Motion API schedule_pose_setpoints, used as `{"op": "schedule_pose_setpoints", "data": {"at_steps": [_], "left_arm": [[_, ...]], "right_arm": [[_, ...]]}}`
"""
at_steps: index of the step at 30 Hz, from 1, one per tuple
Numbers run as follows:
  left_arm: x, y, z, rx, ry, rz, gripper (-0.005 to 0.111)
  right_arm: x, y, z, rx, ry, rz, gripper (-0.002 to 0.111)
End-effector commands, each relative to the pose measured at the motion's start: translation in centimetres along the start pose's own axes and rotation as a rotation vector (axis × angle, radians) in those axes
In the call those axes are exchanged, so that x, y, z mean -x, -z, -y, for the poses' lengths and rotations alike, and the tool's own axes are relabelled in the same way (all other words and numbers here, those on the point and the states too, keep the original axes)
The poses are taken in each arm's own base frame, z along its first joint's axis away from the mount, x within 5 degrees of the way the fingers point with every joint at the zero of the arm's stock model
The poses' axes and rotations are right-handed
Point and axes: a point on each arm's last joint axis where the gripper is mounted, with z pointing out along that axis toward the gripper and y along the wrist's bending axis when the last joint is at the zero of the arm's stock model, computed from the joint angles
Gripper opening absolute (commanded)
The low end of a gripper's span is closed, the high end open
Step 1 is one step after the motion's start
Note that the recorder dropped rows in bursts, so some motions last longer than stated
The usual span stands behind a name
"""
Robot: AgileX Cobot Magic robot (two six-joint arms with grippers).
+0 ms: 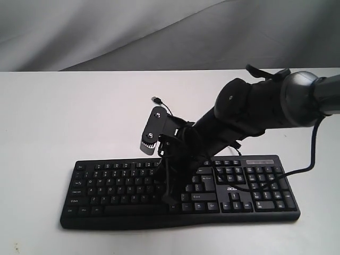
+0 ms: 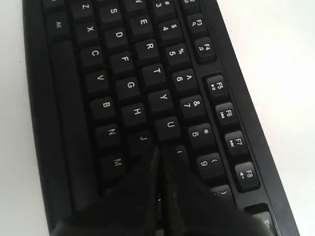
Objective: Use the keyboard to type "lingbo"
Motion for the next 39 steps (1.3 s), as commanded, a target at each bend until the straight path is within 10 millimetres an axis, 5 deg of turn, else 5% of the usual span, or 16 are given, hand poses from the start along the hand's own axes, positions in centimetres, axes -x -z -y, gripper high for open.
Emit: {"op": "schedule_pose_setpoints", "data": {"at_steps": [1,39], "left_arm": [[-0.1,0.0,0.0,0.000,0.002,0.008,0.001],[-0.1,0.0,0.0,0.000,0.002,0.008,0.001]], "right_arm": [[-0.5,-0.1,0.3,-0.034,-0.005,-0.039,0.000],[-1.6,-1.5,-0.2,0.051,0.010,-0.101,0.000]]}}
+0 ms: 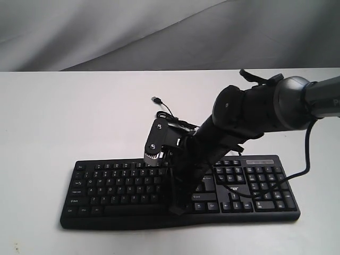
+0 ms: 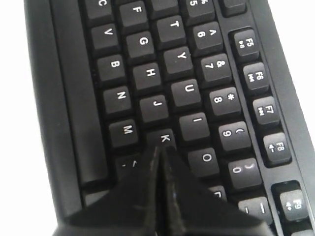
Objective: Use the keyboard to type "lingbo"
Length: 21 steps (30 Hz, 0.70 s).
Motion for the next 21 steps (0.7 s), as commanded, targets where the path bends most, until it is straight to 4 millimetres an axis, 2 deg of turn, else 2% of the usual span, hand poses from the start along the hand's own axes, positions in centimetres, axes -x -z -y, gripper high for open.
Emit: {"op": "schedule_pose_setpoints", "data": {"at_steps": [1,3,9,16,21], "left_arm": [[-0.1,0.0,0.0,0.000,0.002,0.008,0.001],[-0.1,0.0,0.0,0.000,0.002,0.008,0.001],[-0.1,0.0,0.0,0.000,0.002,0.008,0.001],[-0.1,0.0,0.0,0.000,0.002,0.008,0.001],[-0.1,0.0,0.0,0.000,0.002,0.008,0.001]], "right_arm": [[-0.4,-0.6,0.0,0.007,0.005,-0.013,0.000],[-0.4,-0.6,0.0,0.007,0.007,-0.015,0.000],[0.6,1.2,-0.1,-0.039,0.028,0.028,0.000],[2.4,1.1,0.5,-0.064,0.050,0.067,0.000],[2.3,0.4,0.8,-0.073,0.059,0.074,0.000]]}}
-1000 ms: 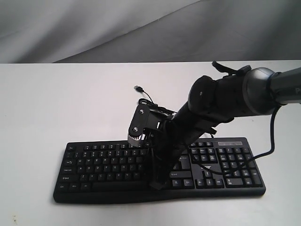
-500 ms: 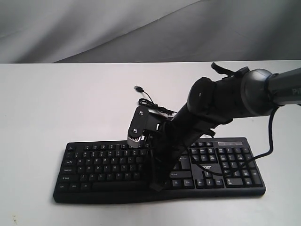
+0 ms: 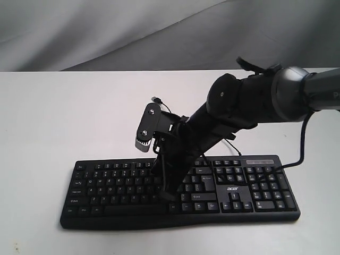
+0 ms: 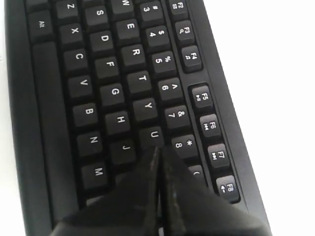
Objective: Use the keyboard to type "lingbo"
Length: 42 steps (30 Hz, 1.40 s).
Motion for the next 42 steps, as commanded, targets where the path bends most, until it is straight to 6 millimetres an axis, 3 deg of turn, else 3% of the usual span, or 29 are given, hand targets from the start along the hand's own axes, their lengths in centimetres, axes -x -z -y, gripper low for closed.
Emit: {"op": "schedule_pose_setpoints", "data": {"at_steps": [1,19,25,42], "left_arm": [[-0.1,0.0,0.0,0.000,0.002,0.008,0.001],[-0.1,0.0,0.0,0.000,0.002,0.008,0.001],[-0.1,0.0,0.0,0.000,0.002,0.008,0.001],[-0.1,0.0,0.0,0.000,0.002,0.008,0.001]], "right_arm": [[0.2,-0.5,0.2,-0.010,0.015,0.017,0.000],[0.1,-0.9,0.3,-0.017,0.004,0.030,0.000],[-0.4,-2.1,0.4,-0.004,-0.012,0.017,0.000],[-0.5,-2.0,0.2,0.018,-0.012,0.013,0.000]]}}
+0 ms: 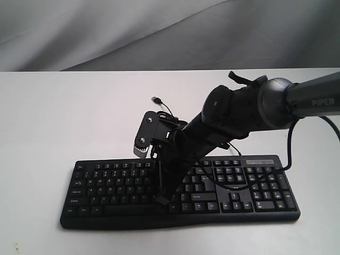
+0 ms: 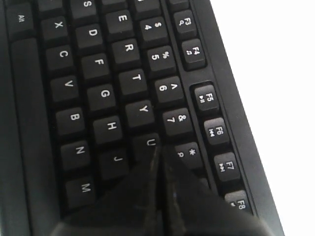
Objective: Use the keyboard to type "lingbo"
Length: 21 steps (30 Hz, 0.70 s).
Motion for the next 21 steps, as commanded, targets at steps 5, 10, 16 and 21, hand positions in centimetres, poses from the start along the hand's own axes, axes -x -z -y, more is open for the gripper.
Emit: {"op": "schedule_pose_setpoints", "data": {"at_steps": [5,10,16,21], "left_arm": [[-0.06,-0.01,0.01,0.000,0.002,0.008,0.001],[-0.06,-0.01,0.01,0.000,0.002,0.008,0.001],[-0.06,-0.01,0.01,0.000,0.002,0.008,0.001],[-0.06,-0.01,0.01,0.000,0.002,0.008,0.001]], "right_arm": [[0.23,0.16,-0.13,0.014,0.014,0.006,0.000],[0.12,0.00,-0.12,0.016,0.016,0.000,0.000],[-0.03,-0.24,-0.14,0.022,0.011,-0.005,0.000],[-0.23,-0.56,-0.11,0.024,0.008,-0.012,0.000]]}}
